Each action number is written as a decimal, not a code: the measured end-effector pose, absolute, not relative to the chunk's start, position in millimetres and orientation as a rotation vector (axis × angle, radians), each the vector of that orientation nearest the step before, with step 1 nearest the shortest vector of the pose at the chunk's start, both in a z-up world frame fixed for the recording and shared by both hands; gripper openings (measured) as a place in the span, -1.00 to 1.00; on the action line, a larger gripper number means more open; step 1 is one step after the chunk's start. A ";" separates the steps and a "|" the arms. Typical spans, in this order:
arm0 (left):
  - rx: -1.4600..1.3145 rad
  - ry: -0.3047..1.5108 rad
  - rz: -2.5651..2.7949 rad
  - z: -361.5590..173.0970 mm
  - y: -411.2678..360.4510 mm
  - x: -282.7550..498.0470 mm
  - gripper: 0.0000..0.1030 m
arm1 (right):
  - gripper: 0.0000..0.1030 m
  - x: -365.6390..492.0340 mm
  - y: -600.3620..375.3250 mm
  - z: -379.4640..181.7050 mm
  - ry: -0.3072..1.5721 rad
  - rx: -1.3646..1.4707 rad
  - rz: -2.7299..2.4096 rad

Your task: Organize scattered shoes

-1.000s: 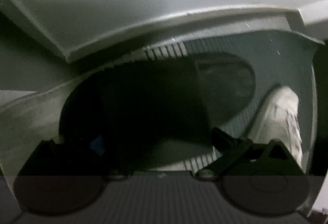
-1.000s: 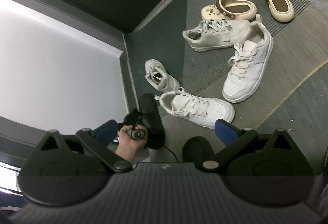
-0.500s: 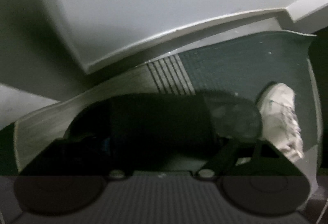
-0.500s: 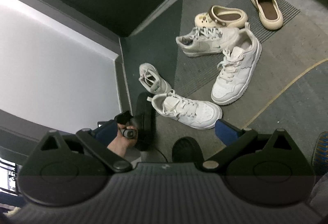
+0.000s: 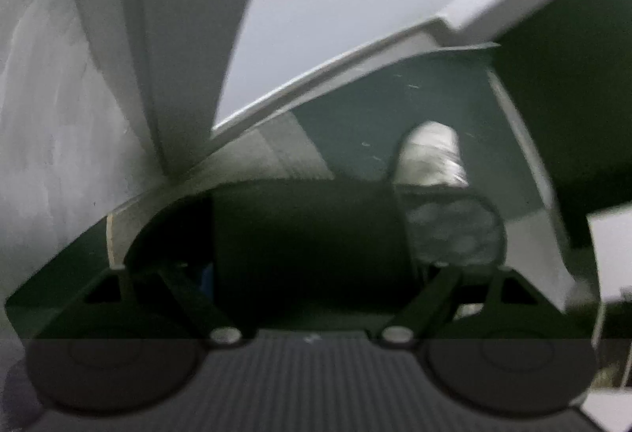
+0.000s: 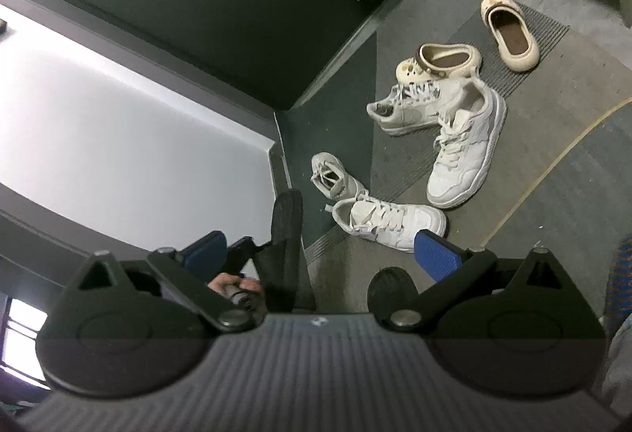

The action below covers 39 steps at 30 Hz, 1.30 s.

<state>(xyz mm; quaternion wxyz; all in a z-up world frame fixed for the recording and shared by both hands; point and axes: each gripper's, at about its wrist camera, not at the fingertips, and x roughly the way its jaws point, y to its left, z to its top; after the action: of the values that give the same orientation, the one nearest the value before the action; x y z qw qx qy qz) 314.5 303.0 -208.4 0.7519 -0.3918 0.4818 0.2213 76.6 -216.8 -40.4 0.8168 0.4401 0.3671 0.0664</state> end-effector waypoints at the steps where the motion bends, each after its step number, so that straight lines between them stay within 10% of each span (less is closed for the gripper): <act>1: -0.837 1.060 0.456 -194.9 294.1 312.4 0.64 | 1.00 72.3 -221.8 -39.2 0.772 0.941 0.136; 13: -0.537 1.065 0.216 -129.7 149.7 295.6 0.65 | 1.00 42.2 -265.4 -31.8 0.669 0.992 0.095; 39: -0.041 1.226 0.006 -404.8 -82.1 198.5 0.66 | 1.00 32.5 -302.9 -46.7 0.721 0.930 0.017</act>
<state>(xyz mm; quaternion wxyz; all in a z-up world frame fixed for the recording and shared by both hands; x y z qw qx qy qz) 198.5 -82.1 -404.8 0.8178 -0.0194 0.5752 0.0026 32.5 -302.9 -46.7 0.8317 0.4386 0.3403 0.0081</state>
